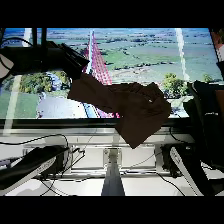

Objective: Fold the clothes and pants, and hang the long-sleeved shirts on hangers.

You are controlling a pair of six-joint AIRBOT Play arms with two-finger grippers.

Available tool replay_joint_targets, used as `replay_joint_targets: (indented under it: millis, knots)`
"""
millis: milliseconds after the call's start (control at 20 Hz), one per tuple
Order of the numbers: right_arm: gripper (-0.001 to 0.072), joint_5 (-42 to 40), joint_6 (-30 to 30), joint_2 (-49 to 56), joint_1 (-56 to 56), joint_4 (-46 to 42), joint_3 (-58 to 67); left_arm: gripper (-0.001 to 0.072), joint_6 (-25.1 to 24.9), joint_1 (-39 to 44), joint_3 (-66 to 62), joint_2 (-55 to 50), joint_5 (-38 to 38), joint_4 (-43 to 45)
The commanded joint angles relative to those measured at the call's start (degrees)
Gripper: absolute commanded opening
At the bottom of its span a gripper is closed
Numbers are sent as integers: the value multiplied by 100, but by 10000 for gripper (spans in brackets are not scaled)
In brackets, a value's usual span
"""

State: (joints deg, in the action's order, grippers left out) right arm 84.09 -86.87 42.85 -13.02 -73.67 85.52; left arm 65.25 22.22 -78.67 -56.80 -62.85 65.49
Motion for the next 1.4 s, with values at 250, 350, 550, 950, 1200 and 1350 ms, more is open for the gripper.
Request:
replay_joint_targets:
  millis: [250,350,550,950,1200,1350]
  knots:
    - [12,-1663,0,-17,2,297,31,219,0,-7,-2,4,0,-238]
    - [12,-1661,-2,-33,2,273,31,219,0,-7,-2,4,2,-490]
    - [13,-1576,0,-28,2,120,31,219,0,-7,-2,2,4,-789]
    - [12,505,129,232,2,-2218,-885,11,59,-20,0,2,4,199]
    - [10,1287,448,321,2,-1556,-3368,11,59,-59,0,2,-4,579]
    - [10,1003,962,321,2,-367,-4750,11,57,-391,2,2,-136,651]
